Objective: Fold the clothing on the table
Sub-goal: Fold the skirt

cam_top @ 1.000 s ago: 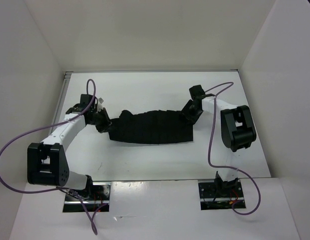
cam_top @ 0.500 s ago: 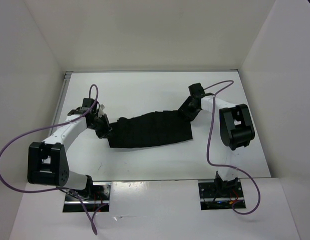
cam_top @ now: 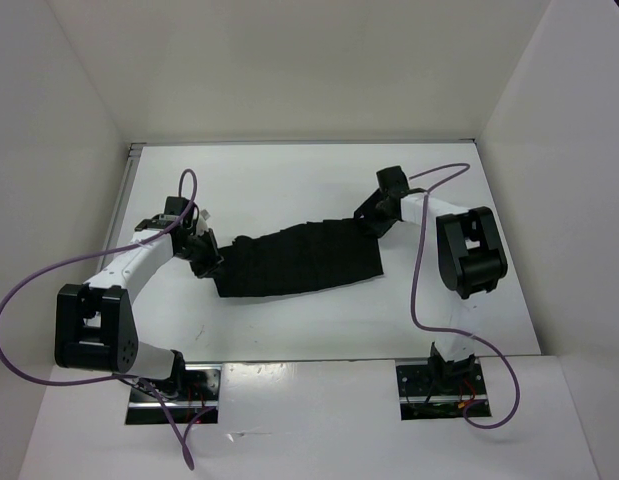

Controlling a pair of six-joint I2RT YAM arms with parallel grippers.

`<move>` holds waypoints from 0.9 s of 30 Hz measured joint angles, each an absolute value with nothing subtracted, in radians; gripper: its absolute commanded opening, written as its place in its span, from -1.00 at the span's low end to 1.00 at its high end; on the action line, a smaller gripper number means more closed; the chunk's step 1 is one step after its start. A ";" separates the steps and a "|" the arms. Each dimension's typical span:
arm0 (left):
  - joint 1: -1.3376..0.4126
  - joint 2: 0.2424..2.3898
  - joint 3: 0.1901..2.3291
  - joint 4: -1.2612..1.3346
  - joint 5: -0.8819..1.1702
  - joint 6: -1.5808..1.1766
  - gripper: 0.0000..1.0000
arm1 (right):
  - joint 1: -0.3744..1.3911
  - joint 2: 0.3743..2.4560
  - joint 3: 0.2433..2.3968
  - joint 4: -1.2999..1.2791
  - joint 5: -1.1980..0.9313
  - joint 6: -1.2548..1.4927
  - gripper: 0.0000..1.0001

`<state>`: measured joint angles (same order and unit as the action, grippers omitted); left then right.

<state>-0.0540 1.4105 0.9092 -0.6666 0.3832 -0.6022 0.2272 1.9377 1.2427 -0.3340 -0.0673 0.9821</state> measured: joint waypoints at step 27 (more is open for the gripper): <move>-0.054 1.409 0.909 -0.722 0.337 -0.587 -0.32 | 0.194 1.835 1.102 -0.271 0.138 1.173 0.22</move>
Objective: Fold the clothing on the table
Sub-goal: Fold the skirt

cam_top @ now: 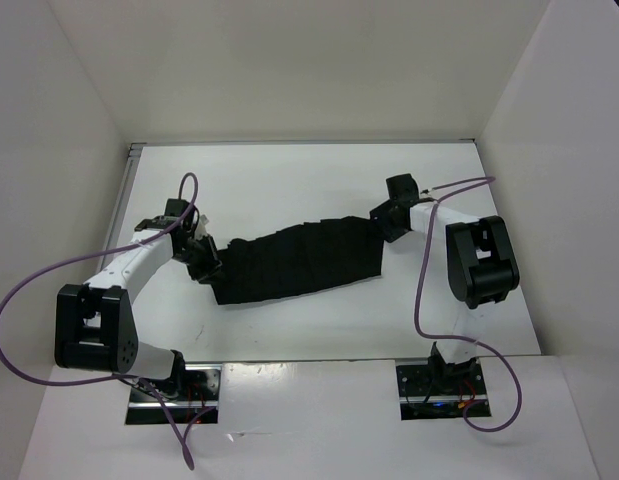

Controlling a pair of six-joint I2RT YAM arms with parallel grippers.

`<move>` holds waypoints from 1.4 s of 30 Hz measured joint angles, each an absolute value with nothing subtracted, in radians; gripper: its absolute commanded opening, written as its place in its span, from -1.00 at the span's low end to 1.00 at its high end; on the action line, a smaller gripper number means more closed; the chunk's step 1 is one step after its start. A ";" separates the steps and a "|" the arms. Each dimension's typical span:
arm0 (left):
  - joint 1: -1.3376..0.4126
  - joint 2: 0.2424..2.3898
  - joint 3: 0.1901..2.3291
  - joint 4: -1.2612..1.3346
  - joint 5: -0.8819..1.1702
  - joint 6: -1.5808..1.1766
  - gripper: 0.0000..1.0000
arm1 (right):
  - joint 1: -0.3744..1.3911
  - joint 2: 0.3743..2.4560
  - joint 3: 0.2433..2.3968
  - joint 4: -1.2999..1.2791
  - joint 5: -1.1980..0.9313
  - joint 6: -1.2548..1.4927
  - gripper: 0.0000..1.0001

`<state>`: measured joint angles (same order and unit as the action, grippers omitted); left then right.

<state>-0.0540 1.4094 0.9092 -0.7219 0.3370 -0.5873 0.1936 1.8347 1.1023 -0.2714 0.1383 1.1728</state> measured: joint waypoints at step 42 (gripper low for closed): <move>-0.022 1.893 1.192 -0.791 0.167 -0.601 -0.86 | 0.736 2.230 1.777 -0.583 -0.429 0.522 -0.30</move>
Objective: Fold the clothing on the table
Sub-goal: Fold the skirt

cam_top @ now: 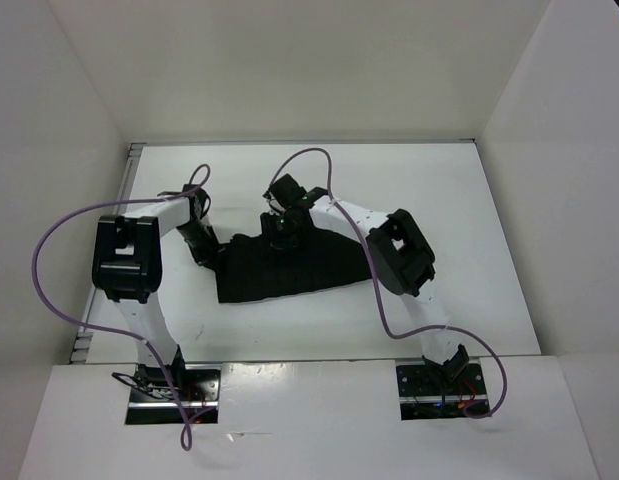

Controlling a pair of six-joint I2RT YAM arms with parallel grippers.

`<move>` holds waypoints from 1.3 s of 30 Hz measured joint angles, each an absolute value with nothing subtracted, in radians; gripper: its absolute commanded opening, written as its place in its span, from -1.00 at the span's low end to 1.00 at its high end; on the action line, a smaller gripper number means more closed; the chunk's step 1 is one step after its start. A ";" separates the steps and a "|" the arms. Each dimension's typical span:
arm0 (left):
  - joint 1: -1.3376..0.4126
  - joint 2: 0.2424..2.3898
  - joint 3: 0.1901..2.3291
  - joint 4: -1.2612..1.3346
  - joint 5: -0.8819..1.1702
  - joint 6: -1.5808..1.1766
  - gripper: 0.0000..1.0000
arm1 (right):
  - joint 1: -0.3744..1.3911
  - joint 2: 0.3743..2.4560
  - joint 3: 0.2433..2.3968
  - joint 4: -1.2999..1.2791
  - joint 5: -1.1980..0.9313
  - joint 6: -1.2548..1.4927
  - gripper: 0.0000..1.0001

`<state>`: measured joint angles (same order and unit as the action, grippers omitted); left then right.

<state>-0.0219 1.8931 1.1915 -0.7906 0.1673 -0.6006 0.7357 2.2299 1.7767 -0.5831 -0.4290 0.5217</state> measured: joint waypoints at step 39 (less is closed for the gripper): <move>-0.009 2.027 1.399 -0.748 0.210 -0.578 -0.86 | 0.857 2.319 1.896 -0.629 -0.528 0.430 -0.51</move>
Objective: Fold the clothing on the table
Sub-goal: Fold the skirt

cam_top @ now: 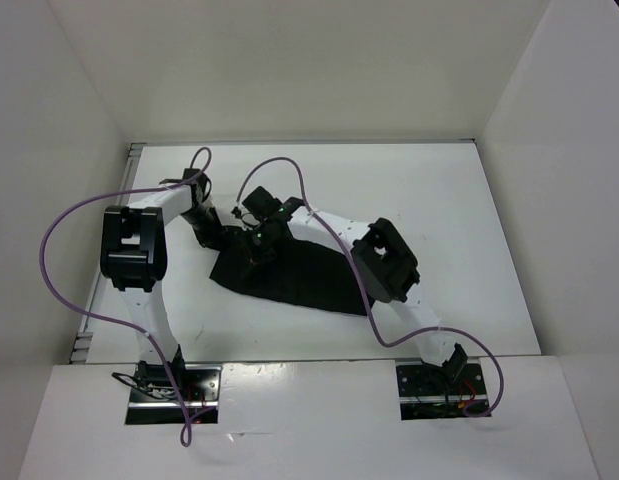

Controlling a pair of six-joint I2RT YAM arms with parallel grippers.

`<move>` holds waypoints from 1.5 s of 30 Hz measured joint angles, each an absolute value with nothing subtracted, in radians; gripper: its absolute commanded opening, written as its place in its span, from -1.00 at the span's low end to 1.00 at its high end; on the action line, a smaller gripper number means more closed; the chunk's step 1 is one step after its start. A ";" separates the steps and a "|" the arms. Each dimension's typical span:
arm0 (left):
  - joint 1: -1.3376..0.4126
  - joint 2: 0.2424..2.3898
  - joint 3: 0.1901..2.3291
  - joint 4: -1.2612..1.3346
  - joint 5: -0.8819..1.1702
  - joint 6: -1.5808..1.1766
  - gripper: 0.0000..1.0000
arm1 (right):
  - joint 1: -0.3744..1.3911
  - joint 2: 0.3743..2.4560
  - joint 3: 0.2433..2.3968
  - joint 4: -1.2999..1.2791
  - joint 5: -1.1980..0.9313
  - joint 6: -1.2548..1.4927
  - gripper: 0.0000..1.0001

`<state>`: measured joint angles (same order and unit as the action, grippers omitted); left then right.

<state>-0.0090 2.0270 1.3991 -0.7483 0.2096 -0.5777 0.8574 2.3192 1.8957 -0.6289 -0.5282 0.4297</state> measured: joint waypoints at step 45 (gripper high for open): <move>0.097 2.039 1.406 -0.728 0.288 -0.580 -0.81 | 0.907 2.654 2.287 -0.548 -0.692 0.485 -0.59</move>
